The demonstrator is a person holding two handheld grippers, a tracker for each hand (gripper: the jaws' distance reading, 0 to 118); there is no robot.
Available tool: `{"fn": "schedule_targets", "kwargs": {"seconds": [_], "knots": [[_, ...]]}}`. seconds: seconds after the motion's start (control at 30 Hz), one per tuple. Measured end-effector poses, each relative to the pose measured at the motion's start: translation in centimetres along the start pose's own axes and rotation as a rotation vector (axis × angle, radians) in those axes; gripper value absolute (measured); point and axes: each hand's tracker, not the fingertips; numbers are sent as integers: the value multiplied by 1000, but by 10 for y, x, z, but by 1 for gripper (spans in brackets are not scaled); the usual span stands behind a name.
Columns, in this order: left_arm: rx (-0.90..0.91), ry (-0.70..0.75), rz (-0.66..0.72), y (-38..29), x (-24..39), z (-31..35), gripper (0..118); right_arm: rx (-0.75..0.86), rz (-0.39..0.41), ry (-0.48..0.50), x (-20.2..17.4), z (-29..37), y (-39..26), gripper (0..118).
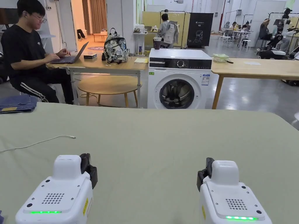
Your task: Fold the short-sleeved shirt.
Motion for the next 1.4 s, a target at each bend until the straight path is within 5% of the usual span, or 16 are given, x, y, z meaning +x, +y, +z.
{"fn": "schedule_targets", "kwargs": {"seconds": [0.2,0.33,0.47,1.1,1.4], "knots": [[-31,-15,-3,-2,-1,-3,18,-6,5,-14,1,-2,0,10],[-26,7,13,-2,0,-5,66,-18,2,-29,3,-5,-2,75],[-6,12,17,0,0,-4,78,-14,9,-29,6,-6,-2,94],[22,9,-82,0,3,-2,84,-68,-95,43,13,-15,6,95],[106,-76,56,2,-2,0,84,-79,-52,-66,-1,-21,14,95]]}}
